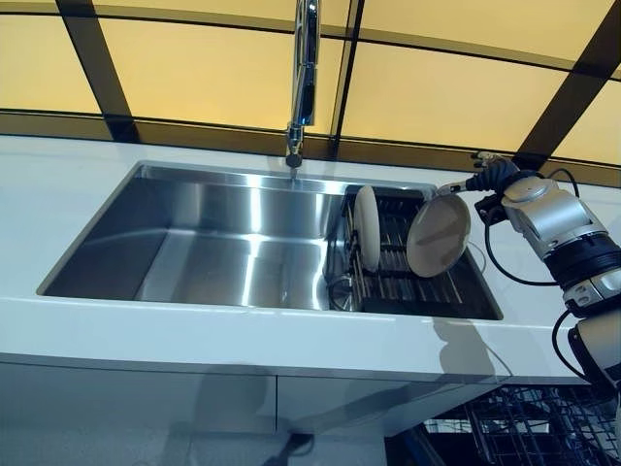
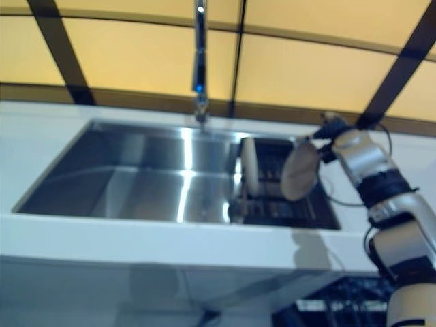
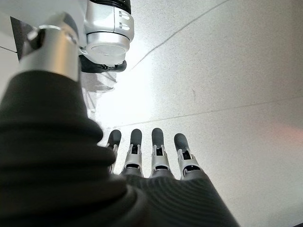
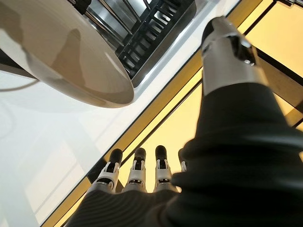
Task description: Take plates into dishwasher
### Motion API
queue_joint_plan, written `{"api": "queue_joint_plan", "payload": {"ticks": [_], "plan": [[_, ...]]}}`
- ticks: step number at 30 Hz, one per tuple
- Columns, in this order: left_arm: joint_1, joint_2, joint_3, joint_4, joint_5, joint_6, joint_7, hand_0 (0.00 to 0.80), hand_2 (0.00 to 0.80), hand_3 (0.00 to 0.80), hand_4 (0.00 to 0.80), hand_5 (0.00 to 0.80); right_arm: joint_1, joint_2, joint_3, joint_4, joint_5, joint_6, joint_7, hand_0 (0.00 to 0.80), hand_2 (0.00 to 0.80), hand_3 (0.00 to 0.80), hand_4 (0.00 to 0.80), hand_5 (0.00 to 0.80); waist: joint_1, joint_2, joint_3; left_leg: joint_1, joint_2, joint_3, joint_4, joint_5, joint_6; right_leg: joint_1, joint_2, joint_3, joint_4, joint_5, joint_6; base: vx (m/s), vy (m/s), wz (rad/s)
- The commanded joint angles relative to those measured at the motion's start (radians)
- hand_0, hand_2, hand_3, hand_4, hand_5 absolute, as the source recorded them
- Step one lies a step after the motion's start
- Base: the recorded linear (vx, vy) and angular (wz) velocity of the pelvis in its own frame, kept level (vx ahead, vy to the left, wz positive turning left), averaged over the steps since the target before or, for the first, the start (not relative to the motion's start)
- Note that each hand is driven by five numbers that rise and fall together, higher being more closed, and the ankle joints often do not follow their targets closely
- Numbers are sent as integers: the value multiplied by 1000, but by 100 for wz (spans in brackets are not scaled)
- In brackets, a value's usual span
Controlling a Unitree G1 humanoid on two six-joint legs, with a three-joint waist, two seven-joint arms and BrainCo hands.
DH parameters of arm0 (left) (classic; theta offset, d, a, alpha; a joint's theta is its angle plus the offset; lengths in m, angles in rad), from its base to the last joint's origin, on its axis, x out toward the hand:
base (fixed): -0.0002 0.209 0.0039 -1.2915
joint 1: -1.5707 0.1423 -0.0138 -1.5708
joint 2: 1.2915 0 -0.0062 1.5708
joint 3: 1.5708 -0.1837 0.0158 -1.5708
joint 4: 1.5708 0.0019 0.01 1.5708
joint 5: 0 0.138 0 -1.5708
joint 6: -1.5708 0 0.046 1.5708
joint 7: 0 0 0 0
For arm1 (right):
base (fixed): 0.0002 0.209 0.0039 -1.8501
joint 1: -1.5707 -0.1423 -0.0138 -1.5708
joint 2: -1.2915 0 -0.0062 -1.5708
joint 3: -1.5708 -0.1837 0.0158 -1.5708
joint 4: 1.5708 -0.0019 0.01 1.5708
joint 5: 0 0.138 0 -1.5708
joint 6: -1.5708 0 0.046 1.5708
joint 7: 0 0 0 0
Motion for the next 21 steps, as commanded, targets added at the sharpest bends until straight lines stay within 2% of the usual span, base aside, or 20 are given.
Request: {"api": "queue_joint_plan", "payload": {"ticks": [1, 21], "plan": [[1, 40, -33, 15, -33, 15, 17, 0, 0, 0, 0, 0, -124, -25, 73, 50, -22, -8, -1, 0, 0, 0, 0, 0, 33, -45, -4, -17, 14, 20, -4, -1, -49, 13, -86, 4, -3, 59, 141, 0, 0, 0], [-16, 51, -47, 5, -45, 5, 18, 0, 0, 0, 0, 0, -138, -26, 113, 98, -63, 8, 71, 0, 0, 0, 0, 0, 21, -38, 31, -25, 16, 29, -4, -1, -49, -3, -86, 20, -3, 65, 141, 0, 0, 0]]}}
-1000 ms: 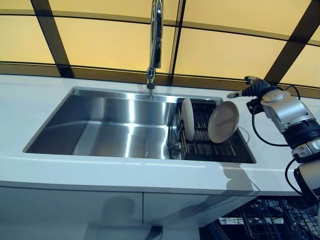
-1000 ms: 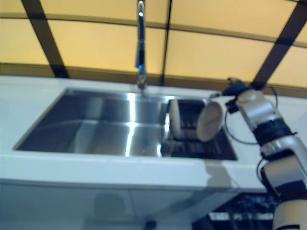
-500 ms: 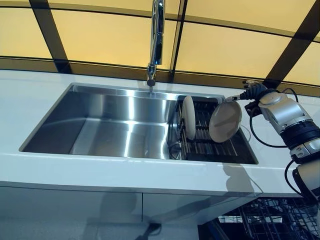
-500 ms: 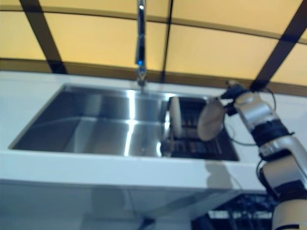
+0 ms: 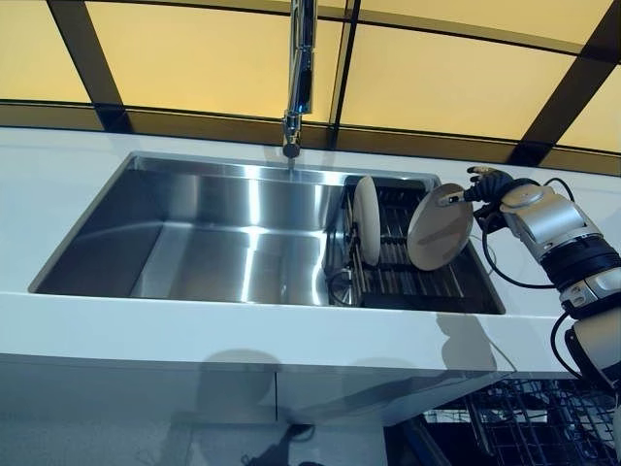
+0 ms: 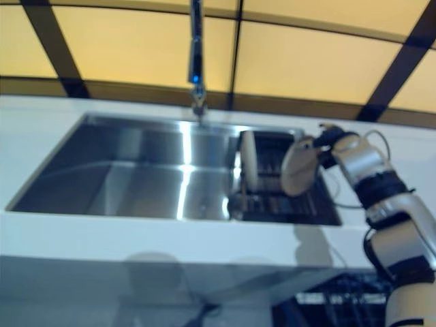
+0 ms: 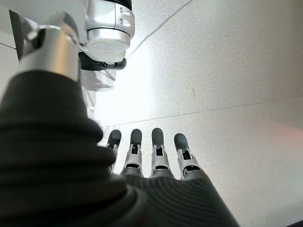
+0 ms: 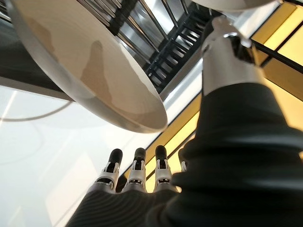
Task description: Take plates into dishwasher
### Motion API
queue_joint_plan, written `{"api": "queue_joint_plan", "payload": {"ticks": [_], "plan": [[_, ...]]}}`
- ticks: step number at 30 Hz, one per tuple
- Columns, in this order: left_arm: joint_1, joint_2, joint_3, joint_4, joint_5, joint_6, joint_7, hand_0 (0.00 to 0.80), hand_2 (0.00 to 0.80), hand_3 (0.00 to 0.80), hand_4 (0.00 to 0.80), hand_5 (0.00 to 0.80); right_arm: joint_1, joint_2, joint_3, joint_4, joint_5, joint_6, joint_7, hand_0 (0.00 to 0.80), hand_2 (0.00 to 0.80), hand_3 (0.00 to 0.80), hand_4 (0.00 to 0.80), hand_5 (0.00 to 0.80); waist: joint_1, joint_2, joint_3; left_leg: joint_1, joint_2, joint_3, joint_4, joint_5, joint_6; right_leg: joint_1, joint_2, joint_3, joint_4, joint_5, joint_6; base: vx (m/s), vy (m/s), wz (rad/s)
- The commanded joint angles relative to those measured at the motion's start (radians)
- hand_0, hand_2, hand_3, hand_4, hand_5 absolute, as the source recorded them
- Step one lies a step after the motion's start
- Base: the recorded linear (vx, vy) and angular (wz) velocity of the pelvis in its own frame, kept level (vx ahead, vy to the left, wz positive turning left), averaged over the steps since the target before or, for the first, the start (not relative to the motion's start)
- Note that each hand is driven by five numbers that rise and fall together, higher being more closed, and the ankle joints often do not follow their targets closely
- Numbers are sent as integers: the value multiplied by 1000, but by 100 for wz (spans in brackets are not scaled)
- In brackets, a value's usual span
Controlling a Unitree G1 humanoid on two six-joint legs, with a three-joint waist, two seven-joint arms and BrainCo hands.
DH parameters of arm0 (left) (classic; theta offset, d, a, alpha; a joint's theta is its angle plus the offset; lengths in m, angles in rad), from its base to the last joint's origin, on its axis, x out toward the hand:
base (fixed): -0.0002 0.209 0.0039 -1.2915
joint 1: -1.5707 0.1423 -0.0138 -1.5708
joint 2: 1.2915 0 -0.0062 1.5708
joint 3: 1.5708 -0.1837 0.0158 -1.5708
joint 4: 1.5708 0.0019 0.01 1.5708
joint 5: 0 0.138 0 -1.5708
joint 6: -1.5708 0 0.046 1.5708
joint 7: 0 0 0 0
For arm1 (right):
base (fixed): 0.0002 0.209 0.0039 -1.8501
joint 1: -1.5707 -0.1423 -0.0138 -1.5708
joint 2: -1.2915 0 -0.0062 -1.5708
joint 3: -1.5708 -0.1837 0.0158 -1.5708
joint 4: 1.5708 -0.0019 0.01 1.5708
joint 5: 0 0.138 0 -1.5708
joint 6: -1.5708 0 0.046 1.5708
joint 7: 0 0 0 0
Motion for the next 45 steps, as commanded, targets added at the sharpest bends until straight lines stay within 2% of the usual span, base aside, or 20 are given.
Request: {"api": "queue_joint_plan", "payload": {"ticks": [1, 38, 39, 40, 45], "plan": [[-12, 42, -47, 33, -17, 7, 11, 0, 0, 0, 0, 0, -139, -35, 76, 39, -61, -11, 13, 0, 0, 0, 0, 0, 24, -42, -5, -22, 15, 22, -4, -3, -48, 3, -86, 18, -3, 65, 141, 0, 0, 0], [-36, 38, -75, 21, -63, -10, 22, 0, 0, 0, 0, 0, -85, 19, 70, 106, -132, 40, 187, 0, 0, 0, 0, 0, 22, -38, 49, -44, 18, 26, -4, 4, -48, -22, -82, 24, -3, 73, 136, -2, 0, 0], [-36, 37, -76, 21, -65, -10, 23, 0, 0, 0, 0, 0, -84, 21, 69, 109, -135, 42, 191, 41, 41, 41, 41, 41, 22, -38, 50, -45, 17, 26, -4, 4, -48, -23, -82, 24, -3, 73, 135, 0, 0, 0], [-37, 36, -76, 21, -68, -11, 25, 0, 0, 0, 0, 0, -82, 24, 69, 110, -139, 44, 196, 0, 0, 0, 0, 0, 23, -37, 51, -46, 18, 26, -4, 5, -48, -23, -83, 24, -3, 73, 135, 0, 0, 0], [-41, 34, -79, 19, -74, -12, 26, 0, 0, 0, 0, 0, -72, 32, 64, 115, -144, 48, 216, 0, 0, 0, 0, 0, 22, -36, 55, -49, 17, 27, -4, 6, -48, -27, -83, 25, -3, 74, 135, 0, 0, 0]]}}
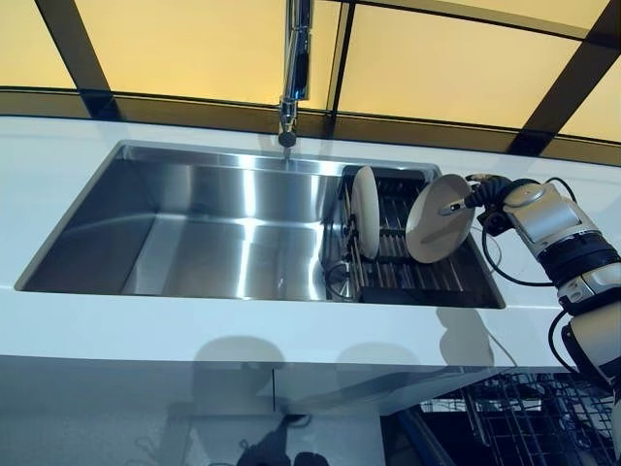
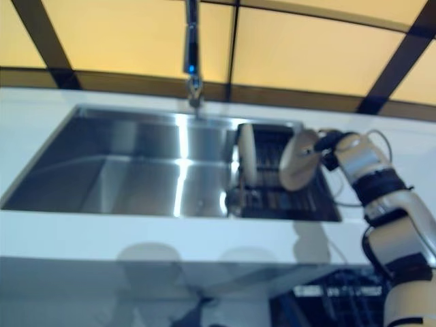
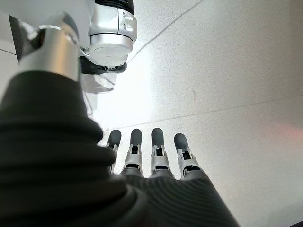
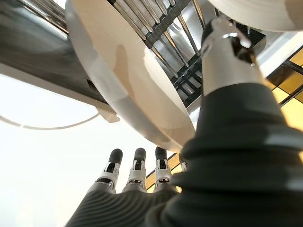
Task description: Take plates into dishwasher
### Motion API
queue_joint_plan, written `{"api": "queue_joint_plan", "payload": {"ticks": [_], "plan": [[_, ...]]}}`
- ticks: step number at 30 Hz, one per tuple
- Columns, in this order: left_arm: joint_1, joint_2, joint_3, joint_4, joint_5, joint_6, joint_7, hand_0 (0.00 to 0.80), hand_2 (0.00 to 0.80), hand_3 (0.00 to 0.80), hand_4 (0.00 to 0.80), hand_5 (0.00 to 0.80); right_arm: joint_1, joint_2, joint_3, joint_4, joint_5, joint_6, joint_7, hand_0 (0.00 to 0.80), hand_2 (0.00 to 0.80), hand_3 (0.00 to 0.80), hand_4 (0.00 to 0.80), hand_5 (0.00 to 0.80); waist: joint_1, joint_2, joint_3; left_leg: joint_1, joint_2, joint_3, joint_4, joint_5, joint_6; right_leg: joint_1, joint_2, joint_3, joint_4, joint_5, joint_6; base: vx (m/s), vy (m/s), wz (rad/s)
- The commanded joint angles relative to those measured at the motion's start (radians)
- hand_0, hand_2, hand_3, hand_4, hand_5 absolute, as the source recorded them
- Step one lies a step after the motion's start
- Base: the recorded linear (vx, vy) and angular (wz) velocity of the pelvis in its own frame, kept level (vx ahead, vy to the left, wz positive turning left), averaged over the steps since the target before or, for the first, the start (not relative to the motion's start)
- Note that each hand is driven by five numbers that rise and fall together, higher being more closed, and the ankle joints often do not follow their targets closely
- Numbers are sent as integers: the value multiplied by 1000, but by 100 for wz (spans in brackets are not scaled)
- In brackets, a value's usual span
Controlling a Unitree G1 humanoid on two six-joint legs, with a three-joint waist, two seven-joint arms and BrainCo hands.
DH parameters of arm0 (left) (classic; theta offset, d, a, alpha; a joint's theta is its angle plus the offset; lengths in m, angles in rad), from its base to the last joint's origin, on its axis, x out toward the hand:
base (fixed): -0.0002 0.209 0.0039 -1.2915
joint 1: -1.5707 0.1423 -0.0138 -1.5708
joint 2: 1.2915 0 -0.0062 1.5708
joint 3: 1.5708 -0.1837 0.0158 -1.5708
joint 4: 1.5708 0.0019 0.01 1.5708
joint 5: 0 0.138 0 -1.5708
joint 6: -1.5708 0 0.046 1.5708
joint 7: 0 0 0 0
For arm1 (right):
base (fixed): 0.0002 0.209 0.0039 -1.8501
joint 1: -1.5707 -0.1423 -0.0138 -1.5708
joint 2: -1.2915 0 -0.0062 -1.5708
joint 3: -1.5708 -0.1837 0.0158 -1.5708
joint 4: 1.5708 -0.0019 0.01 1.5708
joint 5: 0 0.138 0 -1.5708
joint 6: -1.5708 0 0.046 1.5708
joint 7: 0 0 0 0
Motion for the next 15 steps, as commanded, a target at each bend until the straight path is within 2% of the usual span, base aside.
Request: {"api": "queue_joint_plan", "payload": {"ticks": [1, 6, 7, 8, 9, 10, 15], "plan": [[-22, 31, -38, 19, -30, -6, 14, 0, 0, 0, 0, 0, -43, 20, 64, 65, -4, 29, 60, 0, 0, 0, 0, 0, 23, -26, 26, -36, 17, 23, -4, 6, -48, -12, -84, 22, -3, 73, 135, 0, 0, 0], [-24, 29, -42, 17, -39, -11, 14, 0, 0, 0, 0, 0, -41, 30, 61, 71, -12, 29, 76, 0, 0, 0, 0, 0, 22, -21, 30, -39, 17, 23, -4, 7, -48, -17, -85, 24, -1, 74, 135, 0, 0, 0], [-25, 28, -41, 16, -40, -12, 14, 0, 0, 0, 0, 0, -38, 34, 61, 71, -7, 30, 75, 182, 182, 182, 182, 182, 22, -20, 32, -40, 17, 23, -4, 7, -48, -17, -85, 24, -2, 74, 134, 0, 0, 0], [-26, 28, -42, 15, -41, -11, 14, 0, 0, 0, 0, 0, -36, 35, 60, 73, -7, 29, 76, 226, 226, 226, 226, 226, 22, -20, 32, -39, 17, 23, -4, 7, -48, -17, -85, 24, -1, 74, 134, 0, 0, 0], [-26, 28, -42, 15, -43, -12, 14, 0, 0, 0, 0, 0, -35, 36, 58, 74, -10, 29, 81, 402, 402, 402, 402, 402, 22, -20, 33, -40, 17, 23, -4, 7, -48, -18, -85, 24, -1, 74, 134, 0, 0, 0], [-27, 25, -43, 14, -47, -12, 16, 0, 0, 0, 0, 0, -31, 41, 56, 74, -11, 28, 82, 800, 800, 800, 800, 800, 22, -18, 35, -42, 16, 23, -4, 8, -48, -20, -85, 25, -1, 75, 134, 0, 0, 0], [-30, 18, -44, 13, -56, -12, 18, 0, 0, 0, 0, 0, -23, 48, 50, 73, -14, 32, 86, 800, 800, 800, 800, 800, 21, -14, 39, -45, 17, 24, -4, 9, -49, -23, -85, 26, -1, 75, 133, 0, 0, 0]]}}
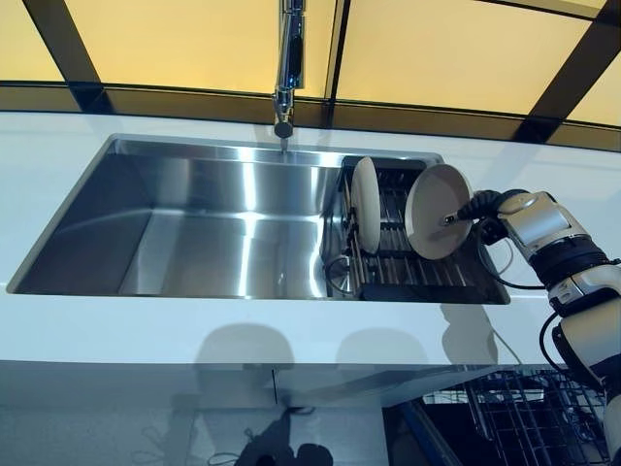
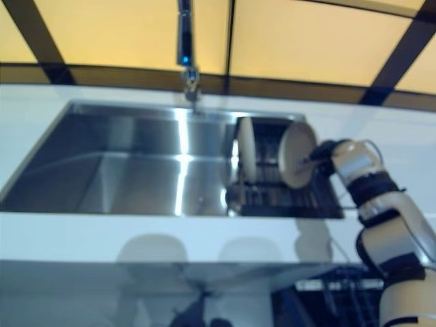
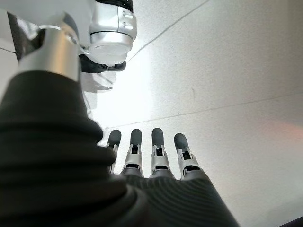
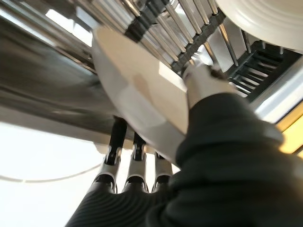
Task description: Take plates into dishwasher
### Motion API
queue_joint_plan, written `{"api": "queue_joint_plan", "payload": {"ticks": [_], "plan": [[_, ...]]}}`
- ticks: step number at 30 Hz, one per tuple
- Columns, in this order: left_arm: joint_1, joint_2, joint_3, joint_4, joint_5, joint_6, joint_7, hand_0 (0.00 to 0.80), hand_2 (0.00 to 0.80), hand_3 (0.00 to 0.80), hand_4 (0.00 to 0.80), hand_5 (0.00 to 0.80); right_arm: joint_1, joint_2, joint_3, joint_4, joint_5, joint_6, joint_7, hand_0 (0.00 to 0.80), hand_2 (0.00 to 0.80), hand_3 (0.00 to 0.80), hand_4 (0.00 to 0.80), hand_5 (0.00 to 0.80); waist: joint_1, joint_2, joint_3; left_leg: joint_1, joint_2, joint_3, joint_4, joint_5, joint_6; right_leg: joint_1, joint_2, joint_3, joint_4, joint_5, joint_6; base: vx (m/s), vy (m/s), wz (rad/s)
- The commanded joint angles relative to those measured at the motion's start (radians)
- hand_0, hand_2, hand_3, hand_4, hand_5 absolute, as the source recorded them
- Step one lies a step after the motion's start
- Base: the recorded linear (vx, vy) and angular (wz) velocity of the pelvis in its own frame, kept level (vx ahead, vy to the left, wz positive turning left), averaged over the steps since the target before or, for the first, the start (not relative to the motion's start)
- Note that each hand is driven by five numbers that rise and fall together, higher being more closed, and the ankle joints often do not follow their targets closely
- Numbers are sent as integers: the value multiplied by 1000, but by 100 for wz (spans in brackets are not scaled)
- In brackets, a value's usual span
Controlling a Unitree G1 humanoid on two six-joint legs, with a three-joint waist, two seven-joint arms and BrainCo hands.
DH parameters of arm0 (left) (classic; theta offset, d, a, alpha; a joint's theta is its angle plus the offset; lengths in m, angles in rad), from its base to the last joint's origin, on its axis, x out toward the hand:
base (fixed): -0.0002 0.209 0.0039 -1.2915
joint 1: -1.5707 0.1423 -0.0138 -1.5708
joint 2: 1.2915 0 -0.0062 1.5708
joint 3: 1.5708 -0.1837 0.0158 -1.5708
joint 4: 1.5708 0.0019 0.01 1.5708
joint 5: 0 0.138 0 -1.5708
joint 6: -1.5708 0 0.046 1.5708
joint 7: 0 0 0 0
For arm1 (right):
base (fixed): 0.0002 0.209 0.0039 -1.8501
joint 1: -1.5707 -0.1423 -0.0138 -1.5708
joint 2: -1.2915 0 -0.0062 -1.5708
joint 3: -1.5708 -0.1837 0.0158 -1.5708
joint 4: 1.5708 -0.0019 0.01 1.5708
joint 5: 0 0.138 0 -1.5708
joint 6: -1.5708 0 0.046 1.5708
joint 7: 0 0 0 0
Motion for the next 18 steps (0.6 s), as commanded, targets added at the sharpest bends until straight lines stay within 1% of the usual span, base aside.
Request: {"api": "queue_joint_plan", "payload": {"ticks": [1, 7, 13, 18], "plan": [[-24, 19, -43, 26, -43, 3, 16, 0, 0, 0, 0, 0, -25, 9, 55, 16, -14, 1, 14, 800, 800, 800, 800, 800, 23, -24, 22, -29, 16, 21, -5, 10, -49, -6, -85, 22, -2, 73, 135, 0, 0, 0], [-20, 16, -43, 28, -43, 2, 16, 0, 0, 0, 0, 0, -18, 5, 54, 7, -22, 8, 17, 800, 800, 800, 800, 800, 22, -24, 18, -27, 15, 22, -5, 10, -51, -4, -86, 20, -3, 73, 135, 0, 0, 0], [-20, 11, -48, 31, -40, -3, 20, 0, 0, 0, 0, 0, -32, 0, 51, 21, -40, -18, -23, 800, 800, 800, 800, 800, 21, -23, 13, -23, 14, 23, -5, 8, -50, -1, -86, 22, -3, 73, 135, 0, 0, 0], [-18, 12, -51, 28, -35, -2, 25, 0, 0, 0, 0, 0, -60, -20, 56, 21, -7, -35, -94, 800, 800, 800, 800, 800, 20, -25, 2, -15, 15, 24, -5, 6, -52, 5, -84, 23, -3, 72, 137, 0, 0, 0]]}}
